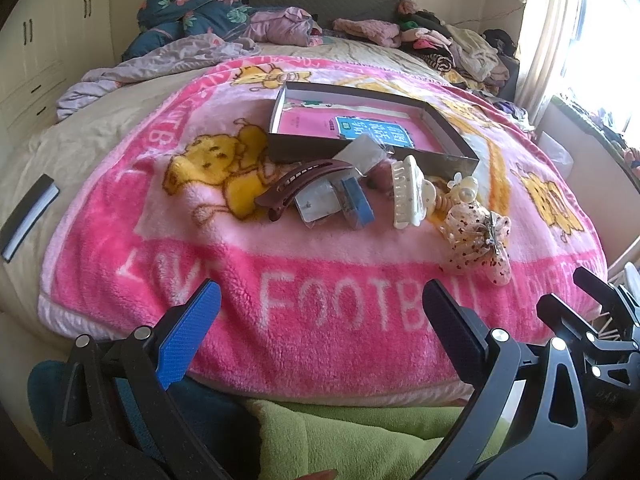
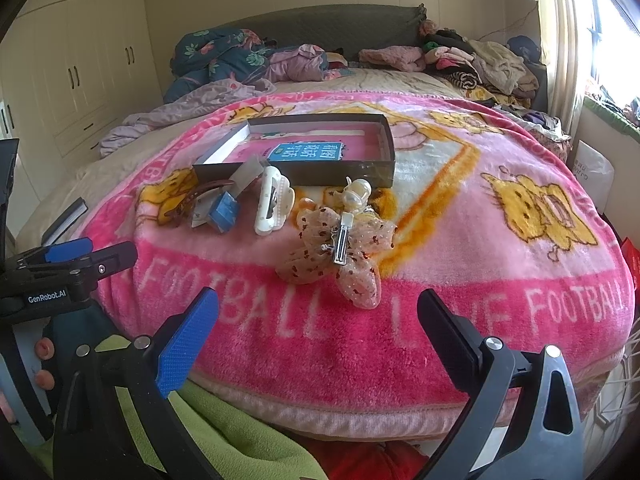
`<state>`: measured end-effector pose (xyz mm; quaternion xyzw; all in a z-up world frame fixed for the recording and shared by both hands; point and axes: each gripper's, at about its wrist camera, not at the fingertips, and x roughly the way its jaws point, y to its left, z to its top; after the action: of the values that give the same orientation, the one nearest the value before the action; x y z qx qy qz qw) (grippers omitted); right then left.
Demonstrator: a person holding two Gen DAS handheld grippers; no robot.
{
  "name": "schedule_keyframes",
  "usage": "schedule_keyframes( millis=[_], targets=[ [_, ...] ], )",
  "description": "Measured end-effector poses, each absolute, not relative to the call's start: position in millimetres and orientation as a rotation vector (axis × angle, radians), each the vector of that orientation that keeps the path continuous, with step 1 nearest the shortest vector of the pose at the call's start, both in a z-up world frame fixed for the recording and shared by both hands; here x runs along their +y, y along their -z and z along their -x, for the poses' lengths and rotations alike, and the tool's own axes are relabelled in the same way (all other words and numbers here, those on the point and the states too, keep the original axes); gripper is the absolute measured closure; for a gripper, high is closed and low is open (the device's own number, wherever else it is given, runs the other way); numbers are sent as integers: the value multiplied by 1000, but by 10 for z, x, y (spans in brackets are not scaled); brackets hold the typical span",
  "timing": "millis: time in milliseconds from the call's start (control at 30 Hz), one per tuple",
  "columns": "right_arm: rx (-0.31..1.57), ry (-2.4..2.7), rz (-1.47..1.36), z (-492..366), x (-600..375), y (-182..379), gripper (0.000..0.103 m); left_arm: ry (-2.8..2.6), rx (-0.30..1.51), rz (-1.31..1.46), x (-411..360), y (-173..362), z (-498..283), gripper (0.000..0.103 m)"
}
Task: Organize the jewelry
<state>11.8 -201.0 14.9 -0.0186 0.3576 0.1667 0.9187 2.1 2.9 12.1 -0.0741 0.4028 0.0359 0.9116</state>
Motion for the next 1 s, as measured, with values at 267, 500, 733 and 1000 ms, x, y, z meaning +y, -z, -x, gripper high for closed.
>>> schedule_keyframes(
  millis=[267,500,733,1000],
  targets=[
    [736,-351,40,-220,-2043,-131,6,-81,823,160,114,-109,-64,10],
    [755,-357,43,-350,-2023,-74,6,-85,832,186,252,-26,-178,10],
    [774,-352,55,-561,-1942,24,6,-114,843,208,435,76,-322,10],
    [814,-329,58,-824,-1875,200,7,-99,868,226,585,179,-527,10]
  ],
)
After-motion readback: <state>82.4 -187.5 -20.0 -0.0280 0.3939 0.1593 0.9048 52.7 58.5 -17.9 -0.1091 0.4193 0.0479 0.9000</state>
